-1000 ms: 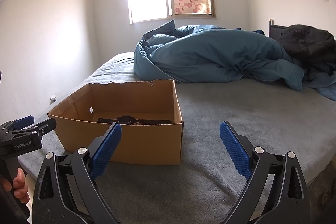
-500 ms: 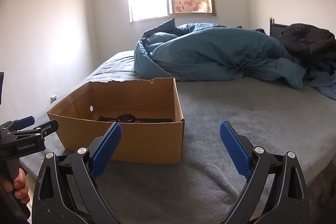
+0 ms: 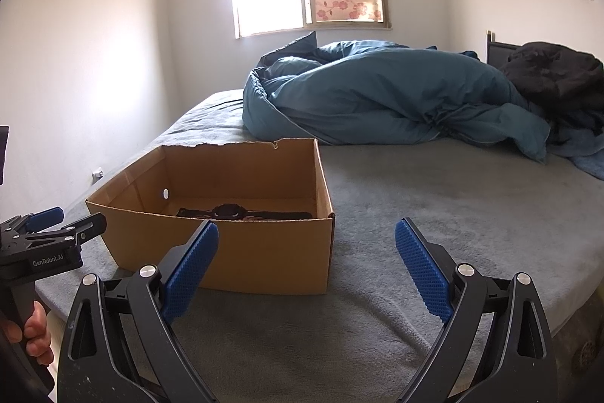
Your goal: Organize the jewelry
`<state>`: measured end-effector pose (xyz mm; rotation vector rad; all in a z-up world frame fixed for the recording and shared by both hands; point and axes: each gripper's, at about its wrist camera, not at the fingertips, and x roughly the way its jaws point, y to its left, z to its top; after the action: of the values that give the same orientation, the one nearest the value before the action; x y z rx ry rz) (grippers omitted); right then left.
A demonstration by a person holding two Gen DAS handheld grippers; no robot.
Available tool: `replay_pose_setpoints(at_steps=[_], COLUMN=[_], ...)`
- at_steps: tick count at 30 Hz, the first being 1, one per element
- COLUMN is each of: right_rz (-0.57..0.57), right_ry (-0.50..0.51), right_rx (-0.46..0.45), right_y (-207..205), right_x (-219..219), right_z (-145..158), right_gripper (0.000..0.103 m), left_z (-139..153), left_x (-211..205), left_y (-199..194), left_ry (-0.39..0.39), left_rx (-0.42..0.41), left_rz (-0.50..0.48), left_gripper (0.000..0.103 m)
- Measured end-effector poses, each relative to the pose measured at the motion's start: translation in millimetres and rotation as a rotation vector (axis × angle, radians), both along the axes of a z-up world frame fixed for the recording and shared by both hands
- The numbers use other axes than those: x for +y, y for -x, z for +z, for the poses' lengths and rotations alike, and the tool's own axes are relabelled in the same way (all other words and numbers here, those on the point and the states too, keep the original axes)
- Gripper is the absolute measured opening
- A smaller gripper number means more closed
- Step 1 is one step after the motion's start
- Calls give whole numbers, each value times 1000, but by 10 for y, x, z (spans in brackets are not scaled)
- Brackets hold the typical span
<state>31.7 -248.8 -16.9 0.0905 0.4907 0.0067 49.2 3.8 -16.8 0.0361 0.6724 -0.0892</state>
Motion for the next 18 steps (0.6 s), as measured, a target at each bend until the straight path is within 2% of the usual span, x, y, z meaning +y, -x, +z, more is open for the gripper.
replay_pose_setpoints(at_steps=[18], right_rz=[-2], right_ry=[0], right_rx=[-1], right_y=[-19], right_x=[4], right_z=[6], right_gripper=[91], left_z=[10], left_x=[14], left_y=[-3], left_ry=[6], left_rx=[1], left_rz=[0], left_gripper=[97])
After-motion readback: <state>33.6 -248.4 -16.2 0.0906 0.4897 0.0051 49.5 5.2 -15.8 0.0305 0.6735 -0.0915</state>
